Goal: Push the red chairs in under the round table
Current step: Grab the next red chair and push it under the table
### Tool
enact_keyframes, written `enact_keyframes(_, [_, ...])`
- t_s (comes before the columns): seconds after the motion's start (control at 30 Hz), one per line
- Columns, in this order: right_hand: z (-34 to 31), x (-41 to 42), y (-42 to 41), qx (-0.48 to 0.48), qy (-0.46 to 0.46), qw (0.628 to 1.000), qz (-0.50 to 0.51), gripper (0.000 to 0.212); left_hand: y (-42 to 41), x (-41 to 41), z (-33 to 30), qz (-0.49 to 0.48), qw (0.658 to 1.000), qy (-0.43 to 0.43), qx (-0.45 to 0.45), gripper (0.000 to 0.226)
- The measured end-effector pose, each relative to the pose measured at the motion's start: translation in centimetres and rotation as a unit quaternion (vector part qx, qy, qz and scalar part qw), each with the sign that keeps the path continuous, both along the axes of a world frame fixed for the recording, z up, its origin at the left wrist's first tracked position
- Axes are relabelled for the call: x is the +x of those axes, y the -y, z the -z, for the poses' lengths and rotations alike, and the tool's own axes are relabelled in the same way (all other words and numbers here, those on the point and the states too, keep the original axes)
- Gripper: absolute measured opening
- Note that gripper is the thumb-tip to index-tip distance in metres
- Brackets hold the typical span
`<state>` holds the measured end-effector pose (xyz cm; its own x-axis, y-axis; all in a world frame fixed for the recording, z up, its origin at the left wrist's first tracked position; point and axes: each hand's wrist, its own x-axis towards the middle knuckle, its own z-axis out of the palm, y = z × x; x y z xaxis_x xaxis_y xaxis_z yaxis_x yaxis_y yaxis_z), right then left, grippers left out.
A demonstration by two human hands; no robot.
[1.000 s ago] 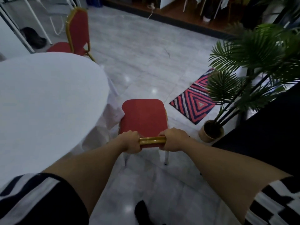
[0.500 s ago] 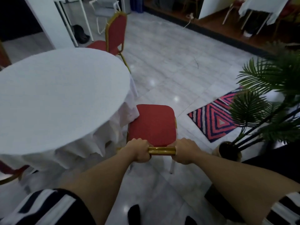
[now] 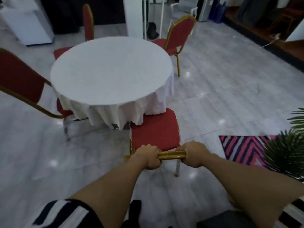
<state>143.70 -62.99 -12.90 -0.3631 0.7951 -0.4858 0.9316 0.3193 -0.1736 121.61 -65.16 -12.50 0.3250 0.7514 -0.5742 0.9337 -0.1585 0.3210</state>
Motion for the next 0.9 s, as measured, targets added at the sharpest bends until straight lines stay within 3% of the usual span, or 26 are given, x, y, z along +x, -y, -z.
enact_keyframes(0.07, [-0.1, 0.4, 0.0, 0.0, 0.007, 1.0, -0.03, 0.007, 1.2, 0.6, 0.3, -0.024, 1.0, 0.001, -0.004, 0.04])
enact_keyframes(0.2, [-0.4, 1.1, -0.1, 0.005, 0.013, 0.997, -0.08, 0.011, 2.9, 1.8, 0.5, -0.071, 0.997, 0.004, 0.003, 0.039])
enact_keyframes(0.33, [-0.7, 1.8, -0.4, -0.001, 0.009, 0.994, -0.106, 0.039, 4.0, 3.2, 0.4, -0.096, 0.995, 0.005, 0.007, 0.03])
enact_keyframes(0.53, [-0.6, 2.2, -1.1, 0.0, 0.004, 0.991, -0.132, 0.027, 3.9, 3.7, 0.6, -0.124, 0.992, 0.003, -0.014, 0.033])
enact_keyframes(0.9, [-0.2, 2.7, -4.9, -0.001, -0.001, 0.988, -0.151, 0.038, 1.5, 4.1, 1.8, -0.137, 0.99, 0.025, 0.003, 0.031])
